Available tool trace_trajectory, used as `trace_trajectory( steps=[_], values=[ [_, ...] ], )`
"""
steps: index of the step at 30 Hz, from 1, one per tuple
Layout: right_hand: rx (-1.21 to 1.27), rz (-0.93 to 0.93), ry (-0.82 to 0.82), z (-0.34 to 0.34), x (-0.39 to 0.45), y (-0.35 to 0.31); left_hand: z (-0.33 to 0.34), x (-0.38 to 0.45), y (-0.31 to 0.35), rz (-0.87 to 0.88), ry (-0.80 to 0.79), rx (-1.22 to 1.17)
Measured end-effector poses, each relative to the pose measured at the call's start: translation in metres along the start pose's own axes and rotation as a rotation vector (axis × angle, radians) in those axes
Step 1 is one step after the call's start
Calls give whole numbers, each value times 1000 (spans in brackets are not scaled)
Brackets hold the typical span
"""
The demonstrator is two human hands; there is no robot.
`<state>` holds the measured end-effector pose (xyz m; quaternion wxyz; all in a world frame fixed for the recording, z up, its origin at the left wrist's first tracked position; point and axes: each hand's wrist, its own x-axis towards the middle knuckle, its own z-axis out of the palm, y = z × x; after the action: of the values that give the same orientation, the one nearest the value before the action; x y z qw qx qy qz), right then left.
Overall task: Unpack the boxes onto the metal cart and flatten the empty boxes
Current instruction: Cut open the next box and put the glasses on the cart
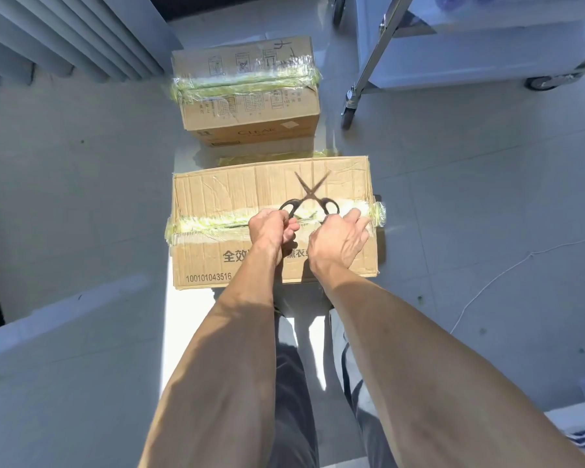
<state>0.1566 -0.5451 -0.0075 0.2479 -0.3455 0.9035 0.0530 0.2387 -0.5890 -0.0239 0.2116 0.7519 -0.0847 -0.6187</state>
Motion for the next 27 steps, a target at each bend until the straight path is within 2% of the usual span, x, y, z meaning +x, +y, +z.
trace_trajectory(
  steps=[2, 7, 9, 12, 15, 20, 25, 27],
  values=[
    [65, -30, -53, 3, -2, -1, -3, 0, -6, 1, -7, -30],
    [125, -136, 112, 7, -7, -1, -12, 4, -20, -9, 48, 44],
    [130, -155, 66, 8, -4, -1, -16, 8, -25, -16, 76, 85],
    [136, -136, -27, 11, -1, -3, -19, 13, -31, -6, 90, 115],
    [124, -161, 15, 14, -6, -6, -17, 12, -33, 26, 75, 103],
    [233, -138, 126, 13, -13, -19, -15, 8, -30, 122, 110, 222],
    [227, -77, 27, 22, -16, -25, -19, 7, -29, 178, 98, 262],
    [221, -90, 40, 23, -18, -24, -20, 5, -27, 186, 87, 238]
  ],
)
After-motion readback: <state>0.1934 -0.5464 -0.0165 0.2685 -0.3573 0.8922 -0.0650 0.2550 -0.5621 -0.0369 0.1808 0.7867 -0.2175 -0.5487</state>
